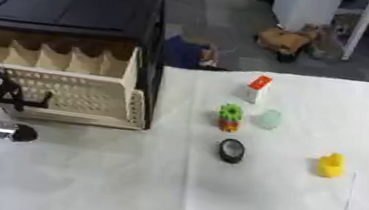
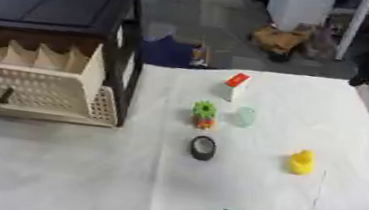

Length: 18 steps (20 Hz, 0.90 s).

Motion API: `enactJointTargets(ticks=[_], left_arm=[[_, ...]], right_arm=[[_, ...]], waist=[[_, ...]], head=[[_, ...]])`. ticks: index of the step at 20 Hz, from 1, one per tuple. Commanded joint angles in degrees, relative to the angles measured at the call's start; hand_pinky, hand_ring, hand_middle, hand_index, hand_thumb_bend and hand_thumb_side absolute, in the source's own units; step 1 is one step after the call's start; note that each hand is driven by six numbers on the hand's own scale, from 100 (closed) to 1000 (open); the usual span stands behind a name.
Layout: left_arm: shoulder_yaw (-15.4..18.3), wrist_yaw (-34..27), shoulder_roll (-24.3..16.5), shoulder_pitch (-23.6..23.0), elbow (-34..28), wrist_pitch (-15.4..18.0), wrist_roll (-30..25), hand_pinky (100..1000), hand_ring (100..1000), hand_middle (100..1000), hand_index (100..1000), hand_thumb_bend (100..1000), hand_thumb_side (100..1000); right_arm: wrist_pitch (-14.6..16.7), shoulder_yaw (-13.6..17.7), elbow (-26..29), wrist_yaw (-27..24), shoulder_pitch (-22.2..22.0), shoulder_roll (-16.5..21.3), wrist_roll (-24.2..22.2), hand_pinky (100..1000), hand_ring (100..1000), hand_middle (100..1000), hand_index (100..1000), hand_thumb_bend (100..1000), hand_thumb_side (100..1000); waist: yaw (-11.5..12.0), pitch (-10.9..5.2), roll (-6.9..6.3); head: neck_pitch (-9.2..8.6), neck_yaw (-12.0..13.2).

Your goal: Pick up objects from table and place into drawer.

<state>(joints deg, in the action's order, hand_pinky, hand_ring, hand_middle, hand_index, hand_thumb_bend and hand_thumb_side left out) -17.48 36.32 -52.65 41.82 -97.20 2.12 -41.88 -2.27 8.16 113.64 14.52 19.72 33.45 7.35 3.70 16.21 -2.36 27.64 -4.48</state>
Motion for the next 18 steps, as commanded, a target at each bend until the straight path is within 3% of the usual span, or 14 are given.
enactJointTargets(ticks=[1,18], left_arm=[[0.5,-0.8,-3.1,-0.1,-2.9,-1.2,1.0,100,100,100,718,547,1000],[1.5,-1.9,-6.6,-5.9,-11.9,-4.3,2.3,100,100,100,718,525,1000]], right_arm=[[0.0,0.7,1.0,-0.2,0.9,1.0,0.2,661,538,636,848,441,1000],[0.0,0.8,1.0,-0.2,1.1,0.9,0.4,661,539,637,848,441,1000]], waist=[[0.1,-1.4,0.1],[0.4,-1.39,0.41]], head=[[-0.24,-0.1],[-0.31,0.0]])
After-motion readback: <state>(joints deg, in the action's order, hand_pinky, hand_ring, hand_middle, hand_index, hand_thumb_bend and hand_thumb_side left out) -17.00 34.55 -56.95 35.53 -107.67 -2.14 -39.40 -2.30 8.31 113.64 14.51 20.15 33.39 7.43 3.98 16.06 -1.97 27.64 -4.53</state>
